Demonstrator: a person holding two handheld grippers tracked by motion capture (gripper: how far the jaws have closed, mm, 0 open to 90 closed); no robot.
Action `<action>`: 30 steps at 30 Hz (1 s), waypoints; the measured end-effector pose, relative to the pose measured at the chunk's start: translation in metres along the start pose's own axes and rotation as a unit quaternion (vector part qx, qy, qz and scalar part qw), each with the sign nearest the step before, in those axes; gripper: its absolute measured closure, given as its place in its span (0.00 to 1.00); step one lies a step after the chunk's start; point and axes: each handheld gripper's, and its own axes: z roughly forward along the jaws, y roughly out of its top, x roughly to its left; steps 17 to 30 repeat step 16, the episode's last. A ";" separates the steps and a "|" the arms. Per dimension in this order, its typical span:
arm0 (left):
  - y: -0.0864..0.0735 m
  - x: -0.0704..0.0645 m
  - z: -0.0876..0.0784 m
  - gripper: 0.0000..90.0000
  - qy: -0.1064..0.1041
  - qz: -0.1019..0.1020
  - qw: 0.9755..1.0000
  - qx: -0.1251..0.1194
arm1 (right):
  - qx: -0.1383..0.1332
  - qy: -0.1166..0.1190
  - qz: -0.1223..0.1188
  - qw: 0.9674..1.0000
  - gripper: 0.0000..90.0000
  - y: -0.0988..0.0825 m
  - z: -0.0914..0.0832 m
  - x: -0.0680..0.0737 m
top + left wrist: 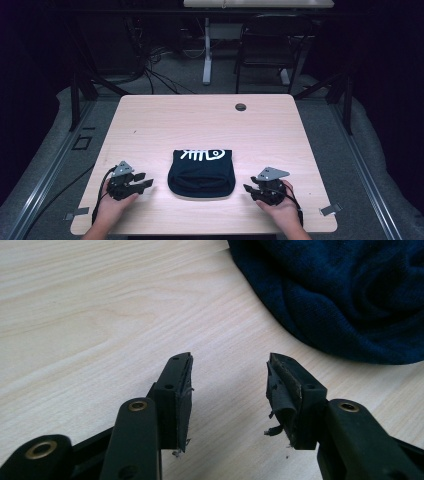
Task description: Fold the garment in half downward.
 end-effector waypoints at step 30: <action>0.002 -0.009 0.003 0.57 -0.010 0.012 1.000 -0.001 | 0.000 0.006 -0.018 1.000 0.60 0.001 0.005 0.008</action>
